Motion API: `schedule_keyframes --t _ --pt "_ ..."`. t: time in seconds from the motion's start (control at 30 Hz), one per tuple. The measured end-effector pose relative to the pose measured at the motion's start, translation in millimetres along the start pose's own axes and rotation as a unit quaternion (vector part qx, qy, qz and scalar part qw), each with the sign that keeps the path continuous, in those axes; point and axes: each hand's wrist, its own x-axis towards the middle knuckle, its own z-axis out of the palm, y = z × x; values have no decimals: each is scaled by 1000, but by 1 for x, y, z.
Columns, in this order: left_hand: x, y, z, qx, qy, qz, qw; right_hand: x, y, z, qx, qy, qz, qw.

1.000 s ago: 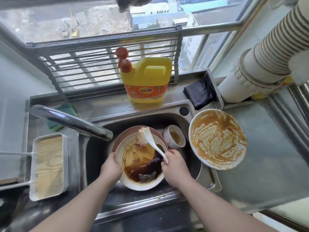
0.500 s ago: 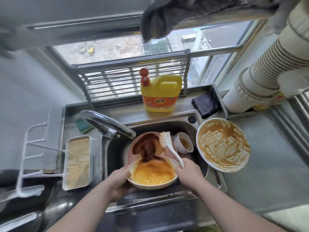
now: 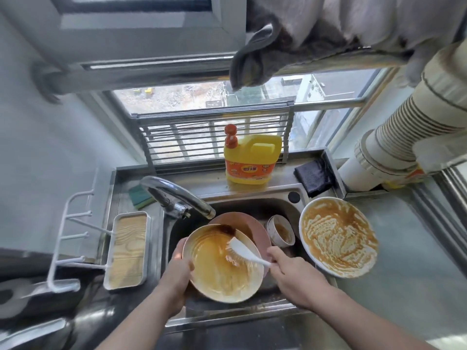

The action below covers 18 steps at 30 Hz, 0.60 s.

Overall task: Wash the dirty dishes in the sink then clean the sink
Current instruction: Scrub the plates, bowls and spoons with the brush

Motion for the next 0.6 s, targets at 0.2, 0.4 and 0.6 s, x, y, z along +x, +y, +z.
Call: schedule_keyframes --t 0.2,0.4,0.6 --pt "6 -19 22 -47 84 72 993 20 -64 43 82 -65 -92 990" --pt "7 -24 33 -82 181 75 977 61 -20 30 -16 -5 29 999" --pt "21 -32 35 -88 231 37 968 5 -30 85 101 -68 -30 992"
